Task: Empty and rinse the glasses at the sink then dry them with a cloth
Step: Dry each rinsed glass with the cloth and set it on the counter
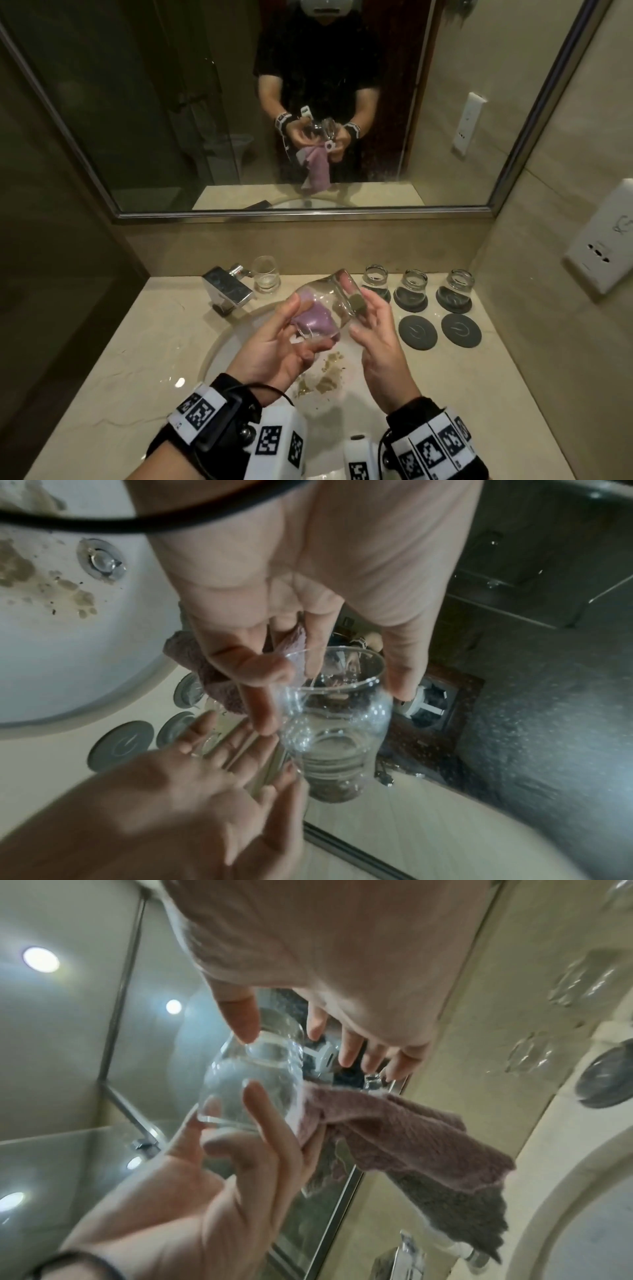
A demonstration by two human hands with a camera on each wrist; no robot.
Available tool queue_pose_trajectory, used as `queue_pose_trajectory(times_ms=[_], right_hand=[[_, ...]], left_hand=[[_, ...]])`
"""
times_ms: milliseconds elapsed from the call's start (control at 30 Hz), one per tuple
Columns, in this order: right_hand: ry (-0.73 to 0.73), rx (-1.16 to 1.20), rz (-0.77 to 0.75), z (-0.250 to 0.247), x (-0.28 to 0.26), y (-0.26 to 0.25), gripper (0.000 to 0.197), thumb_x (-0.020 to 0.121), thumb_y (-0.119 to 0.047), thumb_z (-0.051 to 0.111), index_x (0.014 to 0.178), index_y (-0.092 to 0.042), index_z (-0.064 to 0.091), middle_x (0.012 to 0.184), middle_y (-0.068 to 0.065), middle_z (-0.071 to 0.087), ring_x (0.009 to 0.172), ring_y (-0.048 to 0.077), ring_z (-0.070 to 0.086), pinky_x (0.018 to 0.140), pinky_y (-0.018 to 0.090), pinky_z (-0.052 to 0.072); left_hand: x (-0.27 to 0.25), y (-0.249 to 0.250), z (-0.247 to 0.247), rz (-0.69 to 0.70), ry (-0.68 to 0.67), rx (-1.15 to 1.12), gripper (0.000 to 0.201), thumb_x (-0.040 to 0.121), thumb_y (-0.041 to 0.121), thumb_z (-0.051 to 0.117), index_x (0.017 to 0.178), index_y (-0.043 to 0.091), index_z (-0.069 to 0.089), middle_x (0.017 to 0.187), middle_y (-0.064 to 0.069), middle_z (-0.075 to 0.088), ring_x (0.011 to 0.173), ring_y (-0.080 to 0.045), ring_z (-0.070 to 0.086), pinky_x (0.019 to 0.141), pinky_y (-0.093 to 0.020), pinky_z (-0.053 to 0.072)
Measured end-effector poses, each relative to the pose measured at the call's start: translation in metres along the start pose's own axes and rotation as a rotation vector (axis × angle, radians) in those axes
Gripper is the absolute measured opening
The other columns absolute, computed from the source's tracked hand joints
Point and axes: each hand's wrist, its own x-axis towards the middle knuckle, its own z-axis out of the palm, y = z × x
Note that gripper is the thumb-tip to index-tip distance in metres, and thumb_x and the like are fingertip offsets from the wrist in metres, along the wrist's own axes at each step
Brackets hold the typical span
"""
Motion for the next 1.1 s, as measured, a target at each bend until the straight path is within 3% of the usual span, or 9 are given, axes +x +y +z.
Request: queue_pose_trajectory(times_ms=[67, 133, 300, 467, 533, 600, 667, 800, 1100], right_hand=[[0.068, 0.006, 0.027, -0.015, 0.001, -0.001, 0.059, 0.085, -0.048, 0.065, 0.136, -0.032, 0.041, 0.14, -0.007, 0.053, 0.126, 0.005, 0.052, 0.097, 0.029, 0.042], [0.143, -0.018, 0.064, -0.027, 0.005, 0.001, 0.067, 0.075, -0.058, 0.07, 0.132, -0.031, 0.047, 0.134, 0.0, 0.059, 0.121, 0.013, 0.057, 0.096, 0.032, 0.045], [0.318, -0.015, 0.104, -0.05, 0.006, 0.0, 0.055, 0.073, -0.039, 0.078, 0.12, -0.021, 0.057, 0.117, 0.01, 0.068, 0.108, 0.028, 0.065, 0.092, 0.044, 0.053], [0.508, -0.192, 0.079, -0.084, 0.008, 0.01, 0.041, 0.075, -0.03, 0.077, 0.11, -0.022, 0.059, 0.109, 0.003, 0.069, 0.095, 0.021, 0.066, 0.067, 0.028, 0.053], [0.571, -0.362, 0.083, -0.101, 0.014, 0.013, 0.041, 0.075, -0.033, 0.08, 0.11, -0.026, 0.059, 0.111, -0.004, 0.065, 0.104, 0.02, 0.062, 0.08, 0.037, 0.056], [0.599, -0.529, 0.107, -0.115, 0.021, 0.015, 0.052, 0.076, -0.036, 0.079, 0.12, -0.022, 0.056, 0.116, -0.008, 0.061, 0.109, 0.014, 0.058, 0.088, 0.031, 0.051], [0.621, -0.623, 0.12, -0.124, 0.032, 0.016, 0.06, 0.076, -0.035, 0.08, 0.127, -0.018, 0.054, 0.116, -0.006, 0.058, 0.105, 0.009, 0.055, 0.083, 0.017, 0.043], [0.646, -0.777, 0.179, -0.137, 0.058, 0.031, 0.065, 0.075, -0.033, 0.081, 0.129, -0.016, 0.051, 0.122, 0.005, 0.06, 0.103, 0.014, 0.054, 0.088, 0.023, 0.042], [0.605, -1.01, 0.29, -0.156, 0.094, 0.076, 0.065, 0.075, -0.034, 0.078, 0.129, -0.015, 0.05, 0.124, 0.013, 0.06, 0.121, 0.029, 0.051, 0.1, 0.041, 0.046]], left_hand=[[0.008, -0.01, 0.0, -0.035, -0.004, 0.048, 0.062, 0.074, 0.042, 0.066, 0.125, 0.008, 0.057, 0.093, -0.01, 0.075, 0.07, -0.027, 0.064, 0.042, -0.019, 0.044], [0.016, -0.023, 0.004, -0.066, -0.019, 0.109, 0.069, 0.071, 0.045, 0.076, 0.128, 0.011, 0.058, 0.106, -0.012, 0.073, 0.073, -0.028, 0.064, 0.043, -0.019, 0.043], [0.036, -0.052, 0.016, -0.134, -0.047, 0.185, 0.074, 0.073, 0.054, 0.076, 0.13, 0.01, 0.058, 0.111, -0.022, 0.067, 0.077, -0.026, 0.067, 0.051, -0.02, 0.05], [0.047, -0.063, 0.024, -0.18, 0.039, 0.222, 0.04, 0.093, 0.045, 0.053, 0.103, 0.007, 0.061, 0.079, -0.002, 0.077, 0.083, -0.023, 0.063, 0.051, -0.02, 0.053], [0.048, -0.064, 0.022, -0.194, 0.101, 0.2, 0.039, 0.094, 0.043, 0.053, 0.109, 0.007, 0.058, 0.095, -0.009, 0.076, 0.087, -0.026, 0.063, 0.054, -0.023, 0.053], [0.049, -0.065, 0.019, -0.205, 0.146, 0.201, 0.039, 0.095, 0.044, 0.052, 0.109, 0.008, 0.059, 0.115, -0.017, 0.069, 0.092, -0.027, 0.062, 0.062, -0.026, 0.05], [0.048, -0.063, 0.015, -0.209, 0.157, 0.199, 0.035, 0.098, 0.041, 0.05, 0.1, 0.008, 0.061, 0.104, -0.016, 0.068, 0.085, -0.024, 0.063, 0.062, -0.025, 0.048], [0.046, -0.054, 0.01, -0.208, 0.13, 0.154, 0.031, 0.101, 0.036, 0.046, 0.108, 0.008, 0.056, 0.067, -0.003, 0.072, 0.078, -0.021, 0.064, 0.057, -0.023, 0.046], [0.04, -0.046, -0.009, -0.204, 0.23, 0.159, 0.032, 0.099, 0.038, 0.048, 0.11, 0.01, 0.058, 0.07, 0.004, 0.075, 0.083, -0.021, 0.067, 0.05, -0.019, 0.047]])
